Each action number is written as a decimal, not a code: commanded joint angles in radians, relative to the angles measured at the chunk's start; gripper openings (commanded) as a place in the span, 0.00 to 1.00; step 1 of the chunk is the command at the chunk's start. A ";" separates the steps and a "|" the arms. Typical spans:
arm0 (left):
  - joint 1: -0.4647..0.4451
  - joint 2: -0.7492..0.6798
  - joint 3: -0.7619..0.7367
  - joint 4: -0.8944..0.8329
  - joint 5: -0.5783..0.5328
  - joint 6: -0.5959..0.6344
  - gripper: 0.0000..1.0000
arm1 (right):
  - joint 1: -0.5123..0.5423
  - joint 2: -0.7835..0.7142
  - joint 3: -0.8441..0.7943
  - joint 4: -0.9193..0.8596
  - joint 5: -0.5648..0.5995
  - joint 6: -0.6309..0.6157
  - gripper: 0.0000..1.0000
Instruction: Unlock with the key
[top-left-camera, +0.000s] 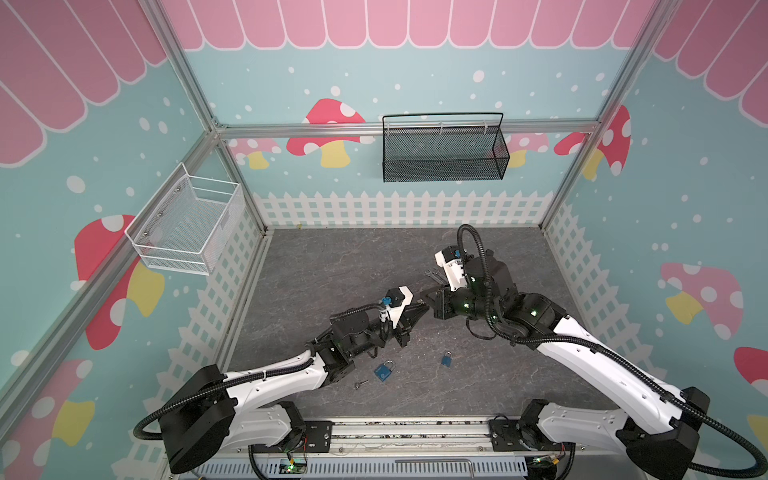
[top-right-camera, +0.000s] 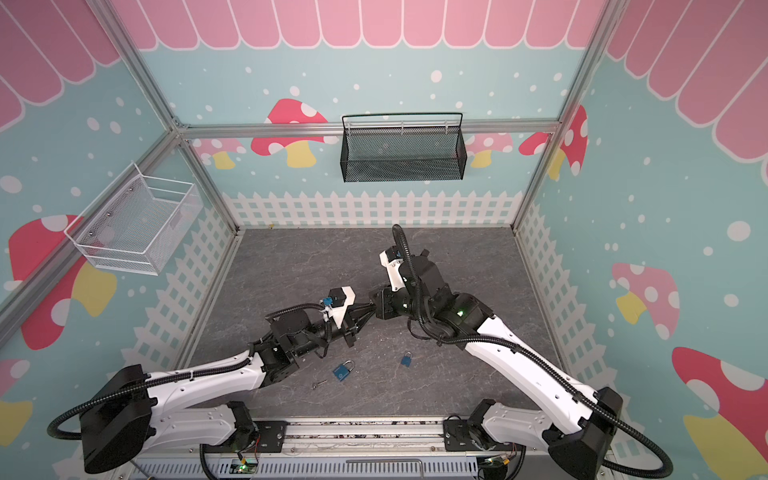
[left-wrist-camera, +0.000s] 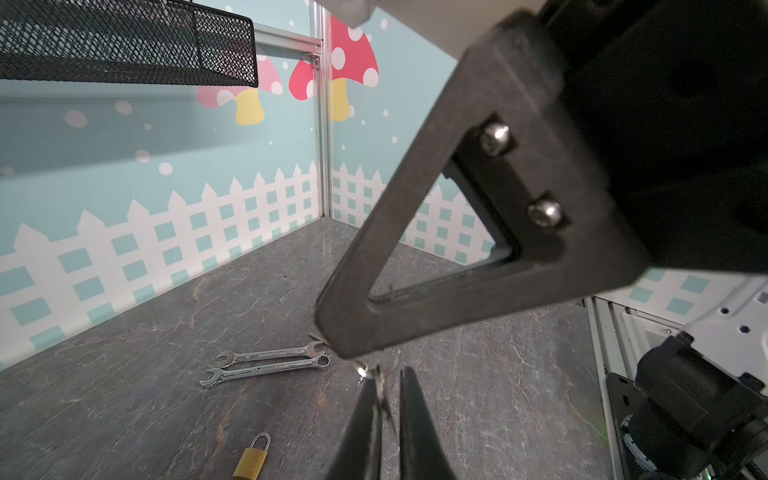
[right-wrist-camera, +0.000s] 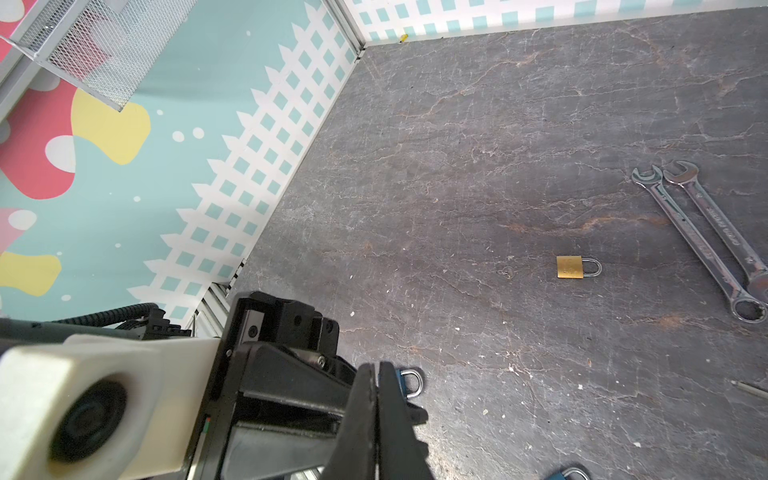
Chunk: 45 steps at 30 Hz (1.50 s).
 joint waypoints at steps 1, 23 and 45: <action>-0.006 -0.007 -0.008 0.025 -0.012 0.026 0.07 | -0.004 -0.020 0.018 0.006 0.009 -0.002 0.00; 0.003 -0.120 0.097 -0.374 0.053 0.008 0.00 | -0.029 -0.070 -0.007 0.026 -0.105 -0.138 0.39; 0.035 -0.143 0.188 -0.505 0.201 0.000 0.00 | -0.110 -0.136 -0.168 0.121 -0.367 -0.302 0.45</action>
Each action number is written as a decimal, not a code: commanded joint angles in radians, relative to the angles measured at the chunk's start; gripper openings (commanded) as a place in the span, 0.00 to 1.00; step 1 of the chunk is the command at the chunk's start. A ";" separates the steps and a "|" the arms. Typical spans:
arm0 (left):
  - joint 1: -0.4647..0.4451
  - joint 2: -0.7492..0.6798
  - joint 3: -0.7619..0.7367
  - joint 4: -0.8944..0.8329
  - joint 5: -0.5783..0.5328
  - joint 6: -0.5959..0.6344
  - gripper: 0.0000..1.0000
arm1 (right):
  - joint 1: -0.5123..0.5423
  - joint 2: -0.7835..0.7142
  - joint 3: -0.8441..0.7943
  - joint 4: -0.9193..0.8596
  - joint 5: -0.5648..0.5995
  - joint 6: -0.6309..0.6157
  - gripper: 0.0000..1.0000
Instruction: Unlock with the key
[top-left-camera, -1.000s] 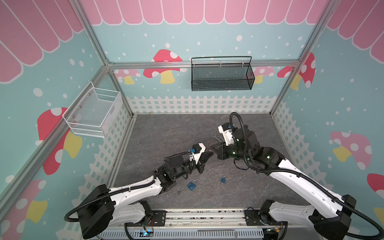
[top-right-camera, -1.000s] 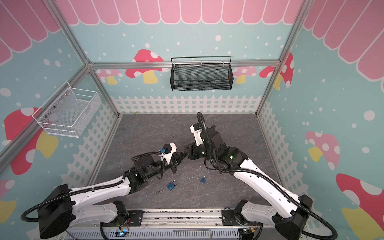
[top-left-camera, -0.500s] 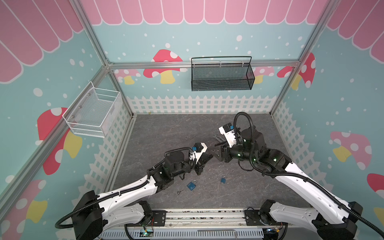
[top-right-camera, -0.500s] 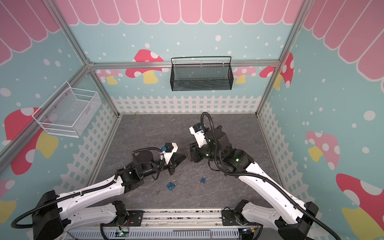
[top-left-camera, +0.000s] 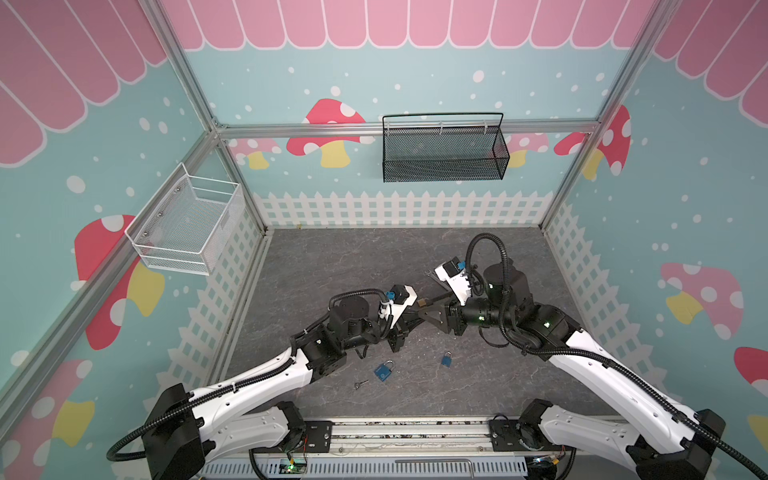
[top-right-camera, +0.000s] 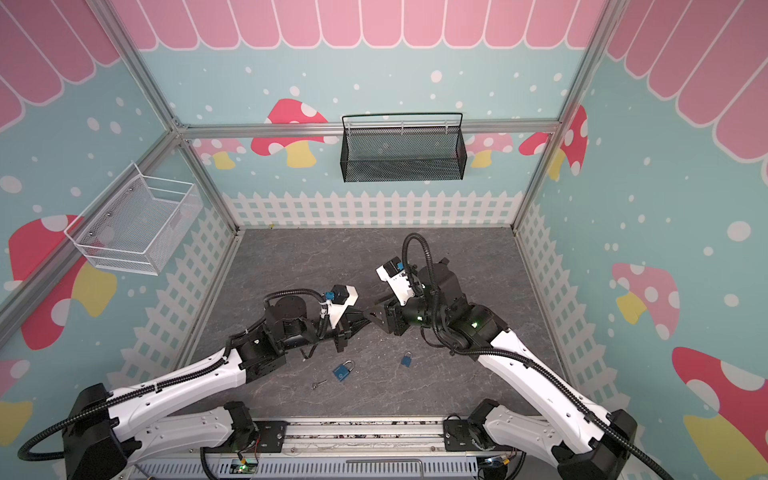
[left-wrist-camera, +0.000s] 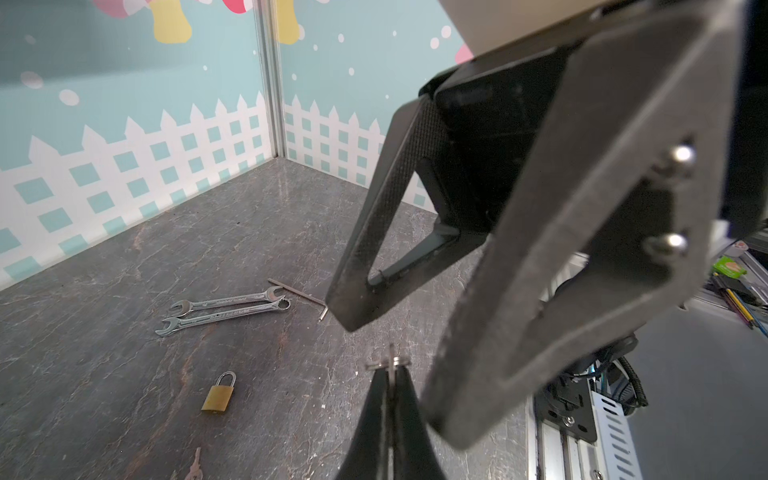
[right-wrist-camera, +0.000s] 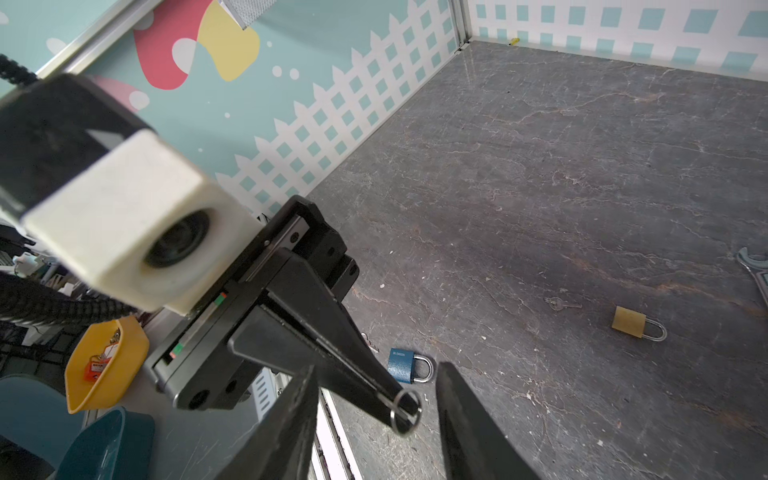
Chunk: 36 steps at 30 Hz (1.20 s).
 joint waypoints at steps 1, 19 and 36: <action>0.011 -0.019 0.034 -0.016 0.039 0.002 0.00 | -0.023 -0.018 -0.023 0.027 -0.048 -0.031 0.44; 0.019 0.010 0.062 0.000 0.113 -0.006 0.00 | -0.064 -0.033 -0.080 0.081 -0.149 -0.045 0.24; 0.024 0.022 0.077 0.044 0.153 -0.035 0.00 | -0.090 -0.028 -0.104 0.079 -0.176 -0.066 0.15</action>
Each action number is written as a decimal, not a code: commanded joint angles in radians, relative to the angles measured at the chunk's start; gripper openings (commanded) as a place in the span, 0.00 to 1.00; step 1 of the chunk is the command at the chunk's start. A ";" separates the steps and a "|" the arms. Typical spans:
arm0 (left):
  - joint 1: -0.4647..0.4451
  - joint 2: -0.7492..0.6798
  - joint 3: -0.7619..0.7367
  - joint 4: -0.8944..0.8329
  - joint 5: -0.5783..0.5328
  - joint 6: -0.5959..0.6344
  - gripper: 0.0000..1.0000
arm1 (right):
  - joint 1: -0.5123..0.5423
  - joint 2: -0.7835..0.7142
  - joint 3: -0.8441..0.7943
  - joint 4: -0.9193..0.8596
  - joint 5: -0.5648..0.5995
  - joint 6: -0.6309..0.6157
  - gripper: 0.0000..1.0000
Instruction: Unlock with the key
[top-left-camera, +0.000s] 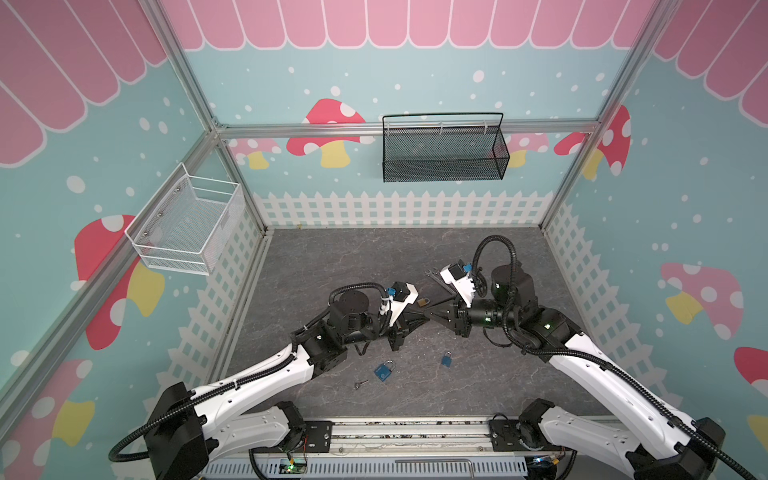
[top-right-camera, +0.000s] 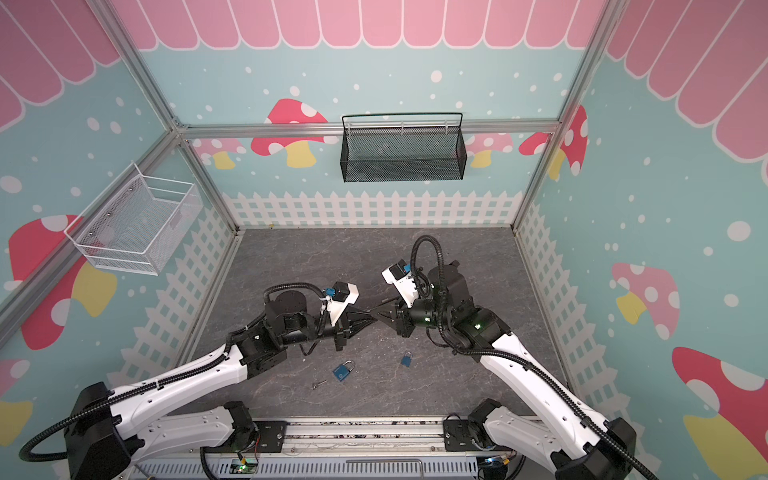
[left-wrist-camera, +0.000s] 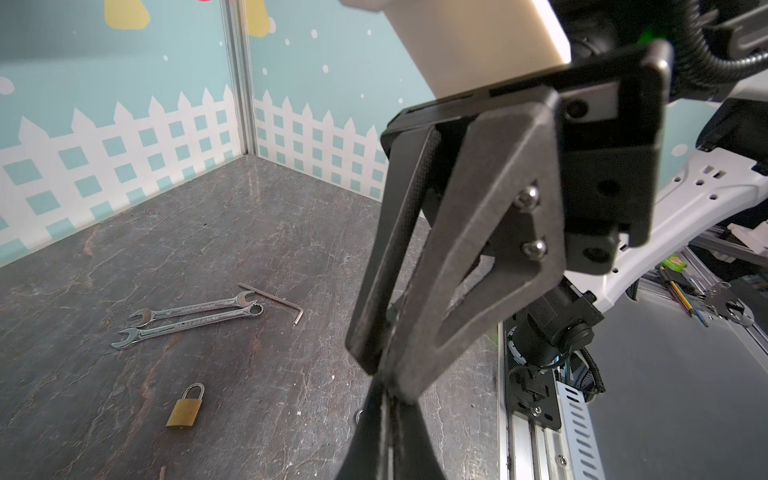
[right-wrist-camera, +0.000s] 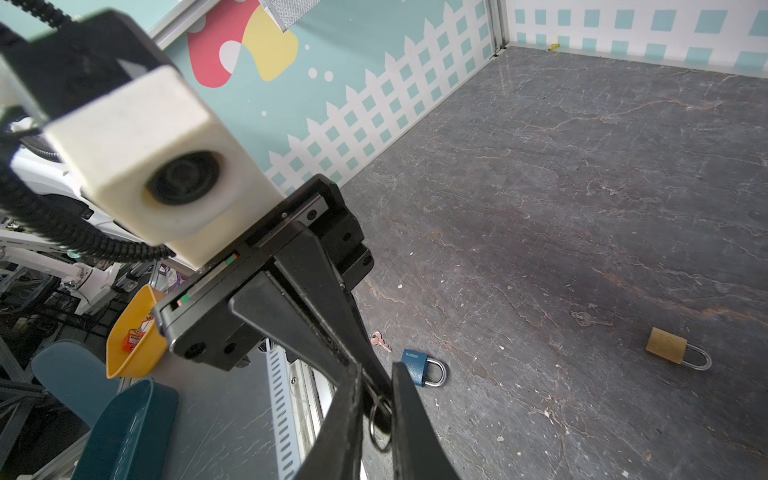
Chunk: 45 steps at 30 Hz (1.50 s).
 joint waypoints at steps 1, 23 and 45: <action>0.000 0.000 0.049 0.059 0.047 -0.006 0.00 | -0.011 -0.003 -0.022 -0.005 0.002 -0.031 0.15; 0.021 0.023 0.037 0.132 0.062 -0.077 0.00 | -0.017 -0.035 -0.027 0.044 -0.011 -0.049 0.00; 0.049 -0.076 -0.111 0.224 -0.057 -0.269 0.58 | -0.028 -0.052 0.039 0.147 0.109 0.160 0.00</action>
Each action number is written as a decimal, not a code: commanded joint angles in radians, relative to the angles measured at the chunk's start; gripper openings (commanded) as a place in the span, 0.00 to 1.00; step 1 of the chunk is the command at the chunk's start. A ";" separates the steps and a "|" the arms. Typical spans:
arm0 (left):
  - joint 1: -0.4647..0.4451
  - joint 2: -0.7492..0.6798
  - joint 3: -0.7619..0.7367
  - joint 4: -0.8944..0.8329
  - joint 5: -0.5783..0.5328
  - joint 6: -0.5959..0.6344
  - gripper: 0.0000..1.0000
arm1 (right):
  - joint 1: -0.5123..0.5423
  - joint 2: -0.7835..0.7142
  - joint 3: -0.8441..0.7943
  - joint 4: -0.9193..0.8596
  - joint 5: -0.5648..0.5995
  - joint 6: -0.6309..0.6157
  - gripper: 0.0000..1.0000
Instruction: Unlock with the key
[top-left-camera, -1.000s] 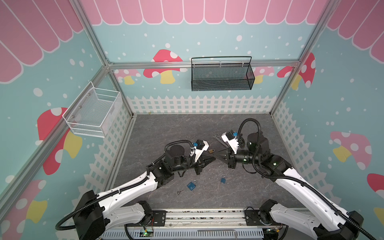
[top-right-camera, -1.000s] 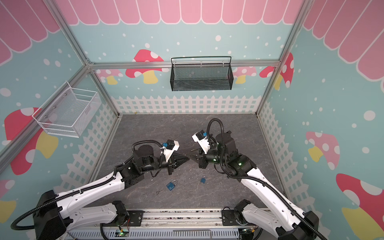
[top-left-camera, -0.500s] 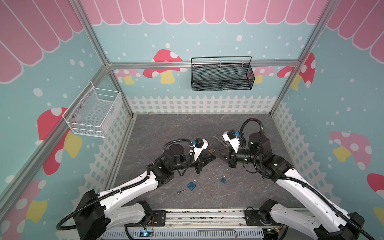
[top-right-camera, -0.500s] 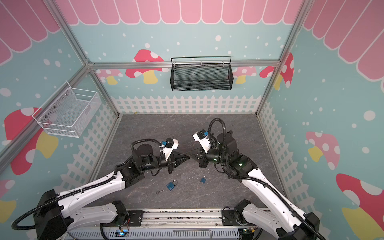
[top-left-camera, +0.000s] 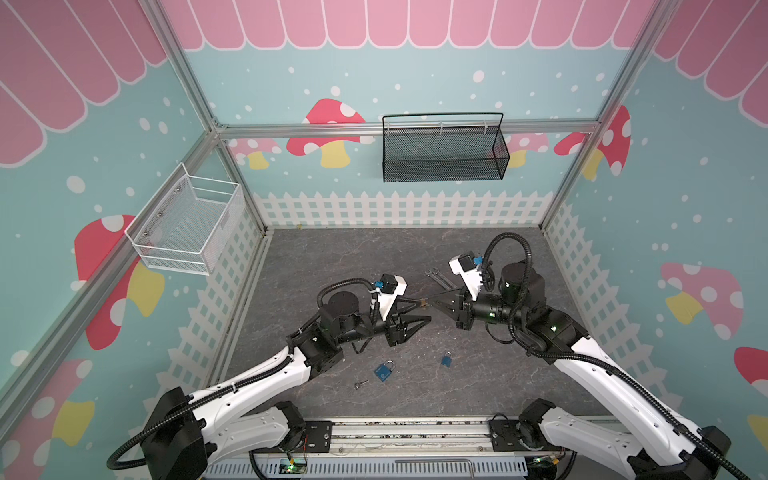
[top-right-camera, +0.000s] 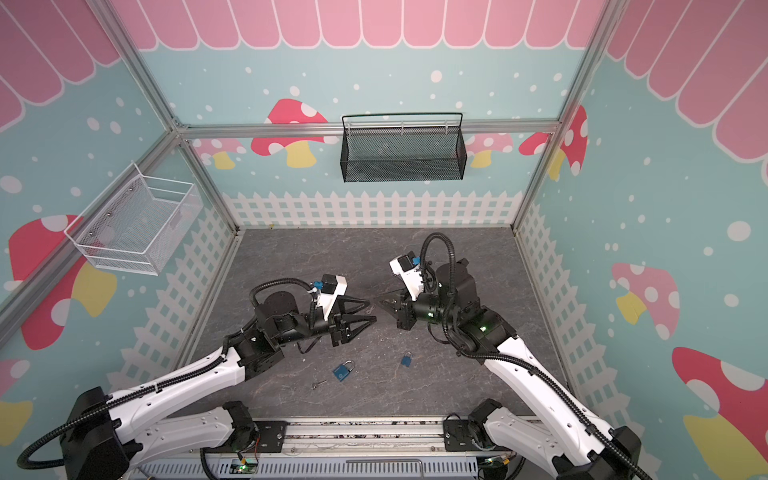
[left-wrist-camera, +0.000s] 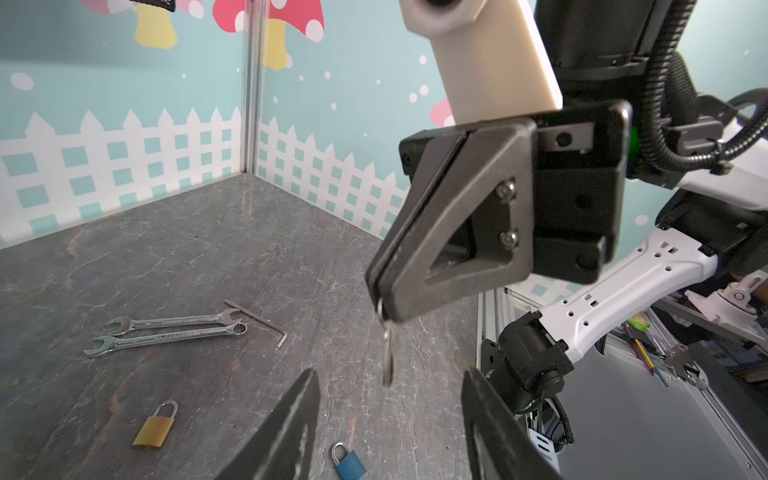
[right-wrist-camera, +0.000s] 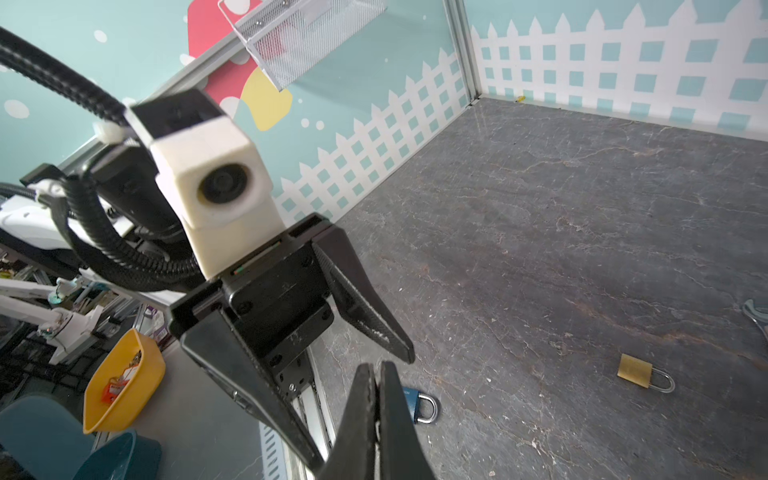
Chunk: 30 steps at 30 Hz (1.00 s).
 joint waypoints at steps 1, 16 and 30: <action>0.005 -0.040 -0.057 0.110 -0.106 -0.143 0.58 | -0.008 -0.022 0.028 0.064 0.063 0.097 0.00; -0.232 0.023 -0.196 0.644 -0.810 -0.640 0.52 | -0.006 -0.032 -0.152 0.411 0.222 0.505 0.00; -0.264 0.212 -0.106 0.797 -0.883 -0.760 0.41 | 0.052 -0.018 -0.245 0.585 0.243 0.641 0.00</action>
